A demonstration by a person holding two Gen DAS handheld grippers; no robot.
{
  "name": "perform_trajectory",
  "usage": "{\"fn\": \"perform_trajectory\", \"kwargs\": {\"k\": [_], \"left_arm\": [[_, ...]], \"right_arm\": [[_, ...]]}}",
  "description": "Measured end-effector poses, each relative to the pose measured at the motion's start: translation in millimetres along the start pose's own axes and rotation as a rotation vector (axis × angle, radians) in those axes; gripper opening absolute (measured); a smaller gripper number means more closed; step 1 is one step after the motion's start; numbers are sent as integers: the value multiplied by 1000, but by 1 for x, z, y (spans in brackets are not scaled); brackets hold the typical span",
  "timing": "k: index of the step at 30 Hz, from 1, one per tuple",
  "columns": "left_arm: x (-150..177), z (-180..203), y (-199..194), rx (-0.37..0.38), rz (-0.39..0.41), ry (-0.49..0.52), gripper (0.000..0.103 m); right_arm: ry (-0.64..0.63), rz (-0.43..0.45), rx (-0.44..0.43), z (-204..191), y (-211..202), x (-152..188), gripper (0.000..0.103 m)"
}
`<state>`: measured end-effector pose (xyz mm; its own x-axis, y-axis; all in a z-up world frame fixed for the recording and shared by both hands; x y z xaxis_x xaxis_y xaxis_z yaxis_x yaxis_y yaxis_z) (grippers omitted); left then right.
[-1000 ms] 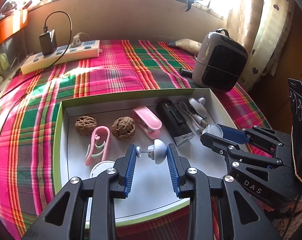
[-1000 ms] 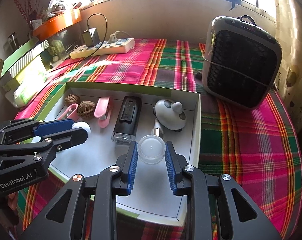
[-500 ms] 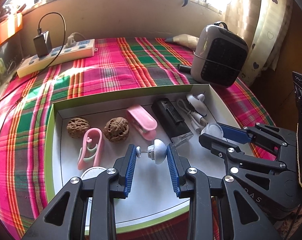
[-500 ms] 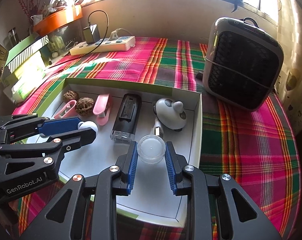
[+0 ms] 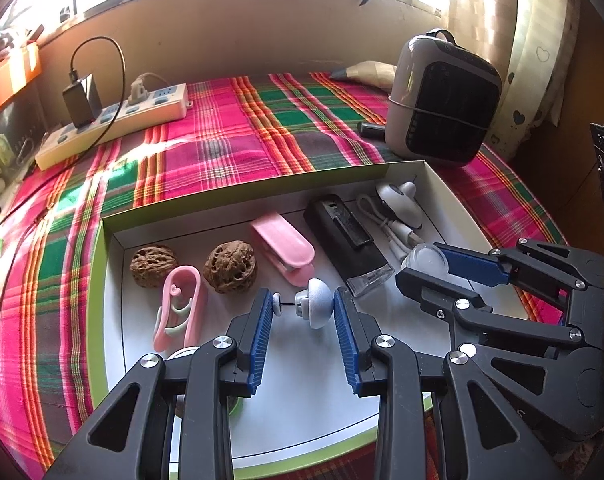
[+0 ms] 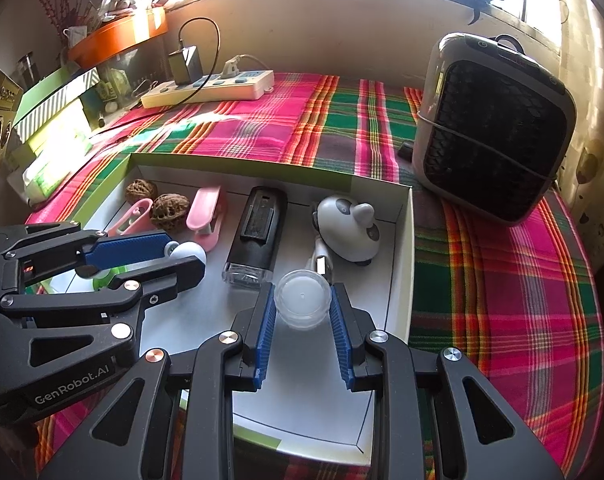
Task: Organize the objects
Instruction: 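Lift the clear cup and white knob and carry both into the box, then open both grippers to release the cup and knob inside the box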
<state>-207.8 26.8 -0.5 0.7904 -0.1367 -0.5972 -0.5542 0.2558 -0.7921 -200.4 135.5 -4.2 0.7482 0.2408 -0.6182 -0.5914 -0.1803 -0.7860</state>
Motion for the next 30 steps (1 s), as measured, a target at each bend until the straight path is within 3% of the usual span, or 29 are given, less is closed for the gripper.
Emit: {"fn": "perform_trajectory", "kwargs": {"k": [30], "left_arm": [[1,1,5,-25,-20,-7,31]], "right_arm": [[-14,20,6,-2,0,0,29]]}}
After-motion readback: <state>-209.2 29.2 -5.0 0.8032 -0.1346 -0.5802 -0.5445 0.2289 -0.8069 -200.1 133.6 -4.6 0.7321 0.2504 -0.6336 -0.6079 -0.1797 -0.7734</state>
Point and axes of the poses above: each gripper's, at about its wrist camera, not at the fingertips, and y roughly the way its jaws point, z to its right, x to its underside, the point moved 2 cm from there along y, roughly the way its jaws point, and after that the axes turned 3 degrees about x, right-handed, at the moved point
